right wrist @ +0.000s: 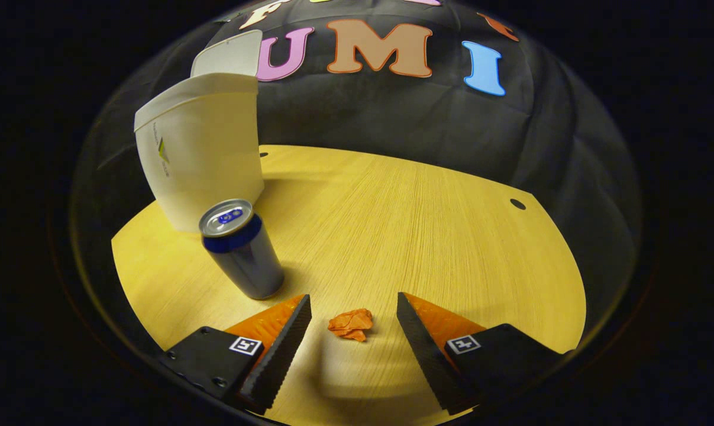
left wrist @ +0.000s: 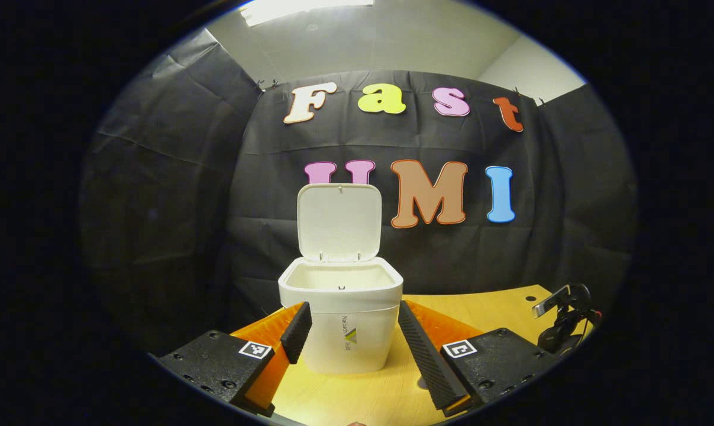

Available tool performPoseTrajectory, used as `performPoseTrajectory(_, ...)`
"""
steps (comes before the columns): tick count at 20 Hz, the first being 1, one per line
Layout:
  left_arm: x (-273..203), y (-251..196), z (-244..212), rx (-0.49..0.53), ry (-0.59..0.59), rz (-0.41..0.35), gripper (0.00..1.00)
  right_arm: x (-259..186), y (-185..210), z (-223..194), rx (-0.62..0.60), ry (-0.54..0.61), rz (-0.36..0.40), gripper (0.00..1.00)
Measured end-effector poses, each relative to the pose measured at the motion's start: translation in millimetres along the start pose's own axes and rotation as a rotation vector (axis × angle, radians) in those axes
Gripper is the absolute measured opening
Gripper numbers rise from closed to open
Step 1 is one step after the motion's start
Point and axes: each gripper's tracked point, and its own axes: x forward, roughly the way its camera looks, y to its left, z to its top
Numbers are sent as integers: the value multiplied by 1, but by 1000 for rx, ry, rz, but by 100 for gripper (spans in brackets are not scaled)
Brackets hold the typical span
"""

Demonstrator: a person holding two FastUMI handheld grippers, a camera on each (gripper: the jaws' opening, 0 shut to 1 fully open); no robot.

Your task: Press the lid of the desktop garbage bin to open it, pick up the crumpled paper on the desktop and throw it into the bin, then pick up the pop can on the desktop and drop it into the bin, and finally close the garbage bin lid.

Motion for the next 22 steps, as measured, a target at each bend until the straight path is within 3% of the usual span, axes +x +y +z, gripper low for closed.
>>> performPoseTrajectory(5, -4, 9, 0, 18, 10, 20, 89, 17, 1, -18, -47, 66, -14, 82)
performPoseTrajectory(7, -5, 12, -1, 25, 11, 28, 89, 18, -1, -26, -73, 96, -20, 63)
performPoseTrajectory(8, -6, 13, -1, 27, 13, 29, 89, 19, 0, -26, -80, 86, -11, 45)
performPoseTrajectory(9, -5, 13, 0, 28, 13, 29, 89, 20, 0, -27, -90, 89, -6, 45)
performPoseTrajectory(10, -5, 12, 0, 28, 14, 27, 89, 21, 1, -26, -97, 87, 4, 30)
performPoseTrajectory(11, -5, 10, 0, 29, 15, 23, 89, 20, 1, -25, -104, 85, 10, 31)
performPoseTrajectory(13, -4, 7, 1, 32, 11, 14, 89, 18, 4, -22, -96, 81, 36, 20)
performPoseTrajectory(15, -3, 3, 3, 35, 6, 4, 89, 13, 7, -11, -87, 52, 58, 23)
performPoseTrajectory(22, 1, -8, 3, 38, 4, -29, 89, -46, 11, 80, -76, -188, 118, 20)
